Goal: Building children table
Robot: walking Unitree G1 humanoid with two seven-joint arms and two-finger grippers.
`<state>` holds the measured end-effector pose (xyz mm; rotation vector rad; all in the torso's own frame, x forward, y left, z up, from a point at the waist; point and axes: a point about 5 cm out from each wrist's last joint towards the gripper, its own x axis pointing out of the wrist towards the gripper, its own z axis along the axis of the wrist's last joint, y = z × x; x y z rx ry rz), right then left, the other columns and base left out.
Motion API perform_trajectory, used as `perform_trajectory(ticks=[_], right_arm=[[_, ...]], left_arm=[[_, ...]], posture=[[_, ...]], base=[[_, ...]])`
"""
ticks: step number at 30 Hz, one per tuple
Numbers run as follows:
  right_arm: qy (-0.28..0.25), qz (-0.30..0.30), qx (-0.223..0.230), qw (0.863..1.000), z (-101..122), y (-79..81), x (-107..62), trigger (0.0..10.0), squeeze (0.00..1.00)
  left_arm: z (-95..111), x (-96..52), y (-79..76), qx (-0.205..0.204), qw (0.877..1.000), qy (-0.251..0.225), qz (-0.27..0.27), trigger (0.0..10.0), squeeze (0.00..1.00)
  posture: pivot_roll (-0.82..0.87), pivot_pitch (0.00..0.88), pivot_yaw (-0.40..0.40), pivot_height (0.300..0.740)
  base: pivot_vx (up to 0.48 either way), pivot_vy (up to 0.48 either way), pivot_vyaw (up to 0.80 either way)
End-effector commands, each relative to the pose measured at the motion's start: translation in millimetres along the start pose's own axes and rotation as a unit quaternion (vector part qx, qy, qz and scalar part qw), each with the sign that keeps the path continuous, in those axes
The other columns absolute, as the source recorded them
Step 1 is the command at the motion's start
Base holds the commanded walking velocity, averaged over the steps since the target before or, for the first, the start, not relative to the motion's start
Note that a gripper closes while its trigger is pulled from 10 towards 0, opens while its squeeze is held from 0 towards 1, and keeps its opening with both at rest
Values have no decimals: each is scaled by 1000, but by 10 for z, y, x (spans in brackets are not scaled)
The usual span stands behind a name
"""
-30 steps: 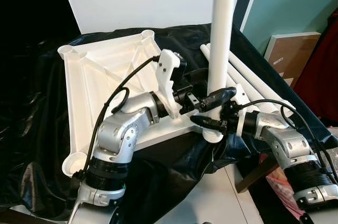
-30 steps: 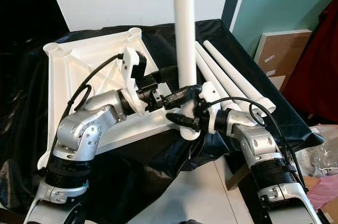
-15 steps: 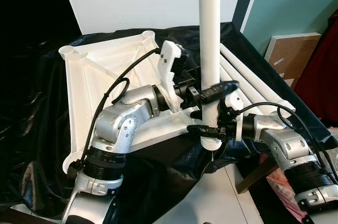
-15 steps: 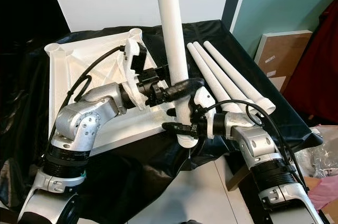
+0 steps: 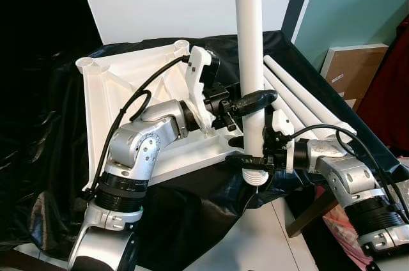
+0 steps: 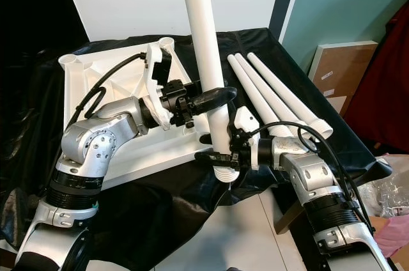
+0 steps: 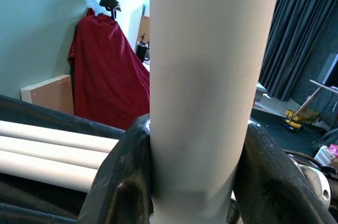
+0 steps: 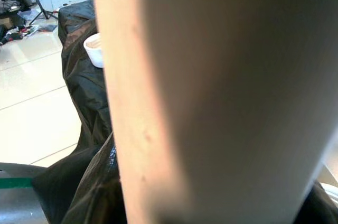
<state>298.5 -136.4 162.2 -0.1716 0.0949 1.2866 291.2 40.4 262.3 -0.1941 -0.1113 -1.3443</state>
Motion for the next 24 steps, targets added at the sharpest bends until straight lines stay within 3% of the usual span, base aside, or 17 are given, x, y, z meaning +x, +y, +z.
perform_trajectory(ticks=[1,2,6,11,16,17,18,21,24], right_arm=[[-5,-17,4,1000,33,-41,-7,10000,0],[-12,-30,1,999,51,-62,-2,10000,1000],[-25,-48,1,999,84,-83,14,10000,1000],[-64,-109,10,992,164,-100,100,10000,1000],[-78,-149,15,986,189,-116,162,10000,1000],[-90,-186,13,978,207,-139,203,10000,35],[-90,-186,13,978,207,-139,203,10000,35],[-118,-260,24,958,231,-138,313,10000,0],[-124,-279,26,952,233,-124,350,10000,0]], left_arm=[[56,56,-162,13,992,-5,-126,2157,0],[59,68,-159,21,993,2,-118,10000,0],[105,96,-154,33,995,4,-96,10000,0],[194,151,-61,46,999,10,-11,10000,0],[222,168,-29,54,998,13,23,10000,0],[241,182,7,54,997,11,51,10000,0],[241,182,7,54,997,11,51,10000,0],[251,197,94,54,992,4,110,10000,0],[248,200,113,60,990,3,124,10000,0]], posture=[[-27,0,-21,740],[-28,0,-21,740],[-28,0,-21,740],[-27,0,-21,740],[-27,4,-21,740],[-27,9,-22,740],[-27,9,-22,740],[-26,17,-23,740],[-25,18,-23,740]], base=[[0,0,0],[0,0,0],[0,0,0],[0,0,0],[0,0,0],[0,0,0],[0,0,0],[0,0,0],[0,0,0]])
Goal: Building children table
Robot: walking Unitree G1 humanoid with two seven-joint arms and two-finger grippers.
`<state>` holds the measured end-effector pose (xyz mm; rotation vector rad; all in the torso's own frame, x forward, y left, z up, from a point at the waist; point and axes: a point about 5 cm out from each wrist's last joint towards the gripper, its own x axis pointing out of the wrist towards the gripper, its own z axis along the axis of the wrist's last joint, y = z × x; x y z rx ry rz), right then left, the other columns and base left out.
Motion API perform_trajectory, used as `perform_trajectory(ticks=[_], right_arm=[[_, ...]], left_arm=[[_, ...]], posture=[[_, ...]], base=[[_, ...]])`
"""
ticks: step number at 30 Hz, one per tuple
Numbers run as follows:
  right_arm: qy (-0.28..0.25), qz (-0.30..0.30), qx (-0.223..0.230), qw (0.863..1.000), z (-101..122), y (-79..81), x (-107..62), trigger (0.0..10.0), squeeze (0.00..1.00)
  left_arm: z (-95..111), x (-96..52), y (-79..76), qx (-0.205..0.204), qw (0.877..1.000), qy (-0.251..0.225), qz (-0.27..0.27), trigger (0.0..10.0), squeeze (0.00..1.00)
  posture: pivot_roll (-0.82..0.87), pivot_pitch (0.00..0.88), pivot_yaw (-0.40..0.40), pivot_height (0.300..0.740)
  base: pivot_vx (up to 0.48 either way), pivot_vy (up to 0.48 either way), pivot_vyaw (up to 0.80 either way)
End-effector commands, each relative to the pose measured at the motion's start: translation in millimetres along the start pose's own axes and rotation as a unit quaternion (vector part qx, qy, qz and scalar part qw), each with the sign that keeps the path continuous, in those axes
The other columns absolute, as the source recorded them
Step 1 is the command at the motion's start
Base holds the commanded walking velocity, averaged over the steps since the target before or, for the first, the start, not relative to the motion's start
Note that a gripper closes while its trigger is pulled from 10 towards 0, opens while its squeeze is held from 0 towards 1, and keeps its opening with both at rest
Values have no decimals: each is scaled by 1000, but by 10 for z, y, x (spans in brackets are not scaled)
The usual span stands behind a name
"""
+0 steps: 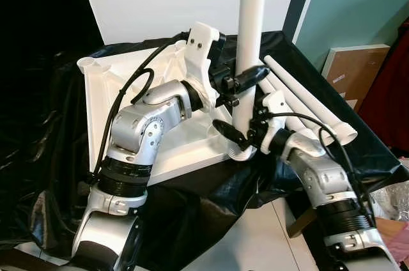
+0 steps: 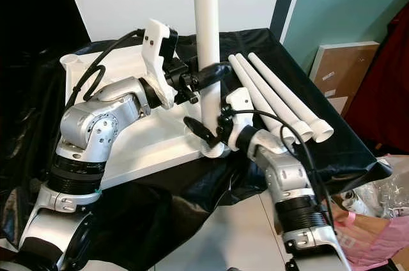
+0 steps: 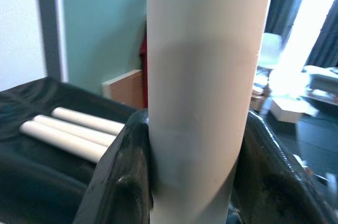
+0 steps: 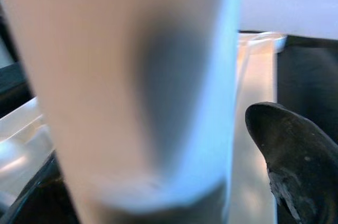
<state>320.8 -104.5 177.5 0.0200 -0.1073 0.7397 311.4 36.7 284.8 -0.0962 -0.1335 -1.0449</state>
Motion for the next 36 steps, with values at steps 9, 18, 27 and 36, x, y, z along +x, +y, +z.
perform_trajectory(ticks=[9,18,27,36], right_arm=[[-18,-67,-4,998,-6,190,114,10000,0],[-10,-96,4,995,-49,243,174,10000,0],[-6,-106,4,994,-71,247,178,0,0],[2,-126,5,992,-98,218,158,0,0]], left_arm=[[44,138,-62,13,1000,-16,23,10000,0],[79,193,-120,17,999,-20,23,10000,0],[102,224,-165,20,999,-23,17,10000,0],[112,250,-202,26,999,-26,13,10000,0]], posture=[[-23,30,-21,740],[-24,40,-13,740],[-23,44,-8,740],[-22,47,-7,740]], base=[[0,0,0],[0,0,0],[0,0,0],[0,0,0]])
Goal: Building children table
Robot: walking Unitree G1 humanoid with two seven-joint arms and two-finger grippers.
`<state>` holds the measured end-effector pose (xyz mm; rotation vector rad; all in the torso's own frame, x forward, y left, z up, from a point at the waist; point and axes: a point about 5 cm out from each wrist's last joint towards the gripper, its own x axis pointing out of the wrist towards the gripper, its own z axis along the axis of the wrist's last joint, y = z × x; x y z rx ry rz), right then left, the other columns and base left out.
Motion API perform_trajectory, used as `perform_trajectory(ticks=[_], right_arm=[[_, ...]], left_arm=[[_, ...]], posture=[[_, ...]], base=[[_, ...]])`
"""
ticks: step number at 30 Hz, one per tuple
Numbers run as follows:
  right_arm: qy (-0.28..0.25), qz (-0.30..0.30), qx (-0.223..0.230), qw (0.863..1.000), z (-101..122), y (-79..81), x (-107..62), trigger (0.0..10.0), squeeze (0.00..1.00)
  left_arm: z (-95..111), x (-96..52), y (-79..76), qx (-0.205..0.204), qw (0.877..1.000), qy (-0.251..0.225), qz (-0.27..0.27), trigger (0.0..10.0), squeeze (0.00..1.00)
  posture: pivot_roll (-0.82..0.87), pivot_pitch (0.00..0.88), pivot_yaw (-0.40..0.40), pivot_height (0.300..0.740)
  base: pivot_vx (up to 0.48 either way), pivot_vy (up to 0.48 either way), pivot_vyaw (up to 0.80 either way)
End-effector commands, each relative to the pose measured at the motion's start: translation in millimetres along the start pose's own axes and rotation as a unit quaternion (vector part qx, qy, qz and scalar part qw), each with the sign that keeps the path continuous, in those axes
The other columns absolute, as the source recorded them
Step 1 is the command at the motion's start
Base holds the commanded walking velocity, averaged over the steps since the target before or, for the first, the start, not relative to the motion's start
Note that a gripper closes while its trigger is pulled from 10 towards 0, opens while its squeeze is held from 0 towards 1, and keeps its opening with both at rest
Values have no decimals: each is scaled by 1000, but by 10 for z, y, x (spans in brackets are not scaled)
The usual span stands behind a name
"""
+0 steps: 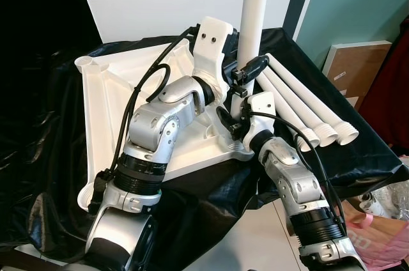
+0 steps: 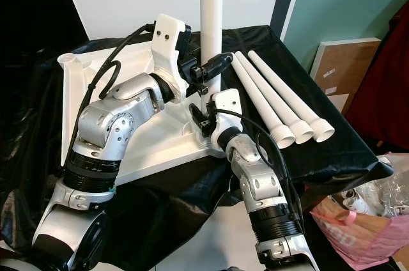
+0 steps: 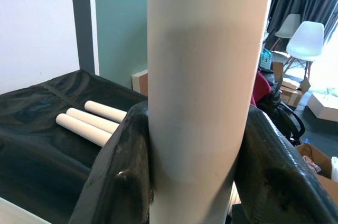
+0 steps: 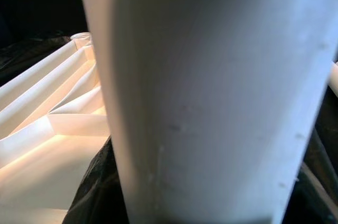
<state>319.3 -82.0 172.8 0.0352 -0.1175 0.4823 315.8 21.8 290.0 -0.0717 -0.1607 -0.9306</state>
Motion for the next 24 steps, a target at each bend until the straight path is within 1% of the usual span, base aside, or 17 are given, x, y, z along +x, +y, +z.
perform_trajectory(ticks=[1,2,3,6,7,8,10,11,14,15,16,17,18,20,23,24], right_arm=[[10,2,6,1000,-40,45,11,0,0],[13,-2,4,1000,-46,28,11,10000,0],[14,-8,6,1000,-46,7,7,10000,0],[14,-12,8,1000,-47,-7,6,10000,0],[12,-21,13,1000,-44,-39,0,10000,0],[10,-33,22,999,-42,-74,-6,10000,0],[10,-33,22,999,-42,-74,-6,10000,0],[8,-41,28,999,-42,-97,-11,10000,0],[8,-41,28,999,-42,-97,-11,10000,0],[8,-49,37,998,-48,-132,-20,10000,0],[5,-56,42,997,-54,-166,-32,10000,0],[5,-56,42,997,-54,-166,-32,10000,0],[2,-63,46,997,-61,-196,-43,10000,0],[-5,-77,56,995,-95,-268,-72,10000,0],[-9,-82,56,995,-109,-295,-84,10000,0],[-11,-87,59,994,-133,-323,-99,10000,0]], left_arm=[[91,76,-171,4,999,-20,-42,10000,0],[88,75,-173,4,999,-21,-43,10000,0],[84,68,-170,-3,999,-26,-43,10000,1000],[82,62,-167,-9,999,-29,-43,10000,1000],[89,52,-167,-9,998,-38,-44,10000,1000],[98,36,-163,-1,998,-48,-41,10000,1000],[98,36,-163,-1,998,-48,-41,10000,1000],[105,25,-161,6,998,-55,-40,10000,0],[105,25,-161,6,998,-55,-40,10000,0],[116,-3,-147,20,997,-71,-29,10000,0],[112,-39,-132,24,996,-81,-22,10000,0],[112,-39,-132,24,996,-81,-22,10000,0],[106,-70,-117,25,996,-89,-16,10000,0],[19,-158,-30,26,996,-89,19,10000,0],[-32,-194,6,28,996,-84,33,10000,0],[-91,-236,37,35,995,-78,47,10000,0]], posture=[[-22,47,-7,740],[-24,46,-5,740],[-24,45,-5,740],[-25,45,-5,740],[-25,44,-5,740],[-26,45,-4,740],[-26,45,-4,740],[-26,45,-4,740],[-26,45,-4,740],[-28,43,-3,740],[-28,41,-1,740],[-28,41,-1,740],[-29,40,-1,740],[-29,34,0,740],[-28,32,-1,740],[-26,29,-1,740]], base=[[0,0,0],[0,0,0],[0,0,0],[0,0,0],[0,0,0],[0,0,0],[0,0,0],[0,0,0],[0,0,0],[0,0,0],[0,0,0],[0,0,0],[0,0,0],[0,0,0],[0,0,0],[0,0,0]])
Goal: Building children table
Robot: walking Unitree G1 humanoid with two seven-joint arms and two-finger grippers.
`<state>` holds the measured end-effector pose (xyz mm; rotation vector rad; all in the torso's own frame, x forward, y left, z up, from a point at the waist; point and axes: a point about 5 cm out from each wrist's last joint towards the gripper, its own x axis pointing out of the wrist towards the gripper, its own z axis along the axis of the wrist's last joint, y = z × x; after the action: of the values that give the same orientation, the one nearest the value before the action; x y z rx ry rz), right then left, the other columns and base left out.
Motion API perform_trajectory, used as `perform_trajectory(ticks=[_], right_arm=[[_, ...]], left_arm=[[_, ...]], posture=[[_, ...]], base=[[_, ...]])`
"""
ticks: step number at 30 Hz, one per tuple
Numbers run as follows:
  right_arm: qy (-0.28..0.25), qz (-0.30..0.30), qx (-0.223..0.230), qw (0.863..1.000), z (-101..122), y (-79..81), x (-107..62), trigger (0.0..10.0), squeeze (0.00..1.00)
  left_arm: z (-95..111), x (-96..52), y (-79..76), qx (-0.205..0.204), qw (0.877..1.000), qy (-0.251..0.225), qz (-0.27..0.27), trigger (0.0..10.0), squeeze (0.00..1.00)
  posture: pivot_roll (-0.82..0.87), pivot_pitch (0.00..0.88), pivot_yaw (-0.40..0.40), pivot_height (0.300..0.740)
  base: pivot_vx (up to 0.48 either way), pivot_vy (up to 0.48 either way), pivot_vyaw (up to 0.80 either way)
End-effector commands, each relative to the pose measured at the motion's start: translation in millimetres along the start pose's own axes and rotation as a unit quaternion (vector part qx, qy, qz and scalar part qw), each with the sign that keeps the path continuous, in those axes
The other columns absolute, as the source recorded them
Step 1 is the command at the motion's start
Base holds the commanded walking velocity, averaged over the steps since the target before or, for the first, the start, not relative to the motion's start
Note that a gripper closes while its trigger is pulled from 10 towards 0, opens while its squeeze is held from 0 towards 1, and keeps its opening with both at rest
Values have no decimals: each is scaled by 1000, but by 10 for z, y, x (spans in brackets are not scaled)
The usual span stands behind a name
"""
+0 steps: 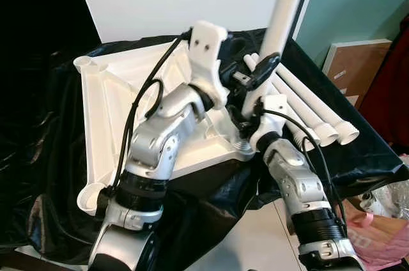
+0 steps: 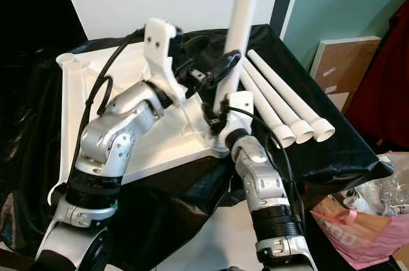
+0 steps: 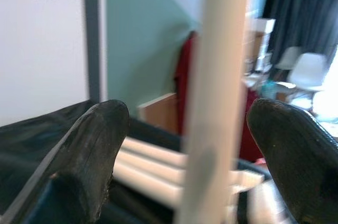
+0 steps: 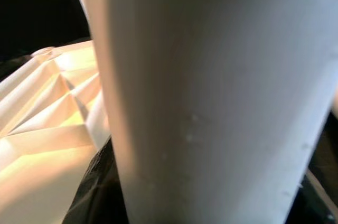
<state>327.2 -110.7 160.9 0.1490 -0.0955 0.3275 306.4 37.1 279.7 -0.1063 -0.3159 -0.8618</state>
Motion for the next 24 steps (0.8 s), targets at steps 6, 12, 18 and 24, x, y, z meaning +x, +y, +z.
perform_trajectory(ticks=[6,12,18,24], right_arm=[[-6,-20,9,1000,-114,-128,-38,10000,0],[4,-17,10,1000,-204,-147,-25,10000,0],[6,2,6,1000,-273,-113,2,10000,0],[-7,23,-33,999,-323,-95,-15,10000,0]], left_arm=[[-247,-215,67,25,999,31,35,10000,0],[-445,-349,38,25,997,67,30,10000,0],[-613,-454,-68,26,995,96,8,10000,0],[-699,-526,-154,3,993,114,-24,10000,0]], posture=[[-21,23,-6,740],[-17,20,-6,740],[-11,16,-5,740],[-6,20,-3,740]], base=[[0,0,0],[0,0,0],[0,0,0],[0,0,0]])
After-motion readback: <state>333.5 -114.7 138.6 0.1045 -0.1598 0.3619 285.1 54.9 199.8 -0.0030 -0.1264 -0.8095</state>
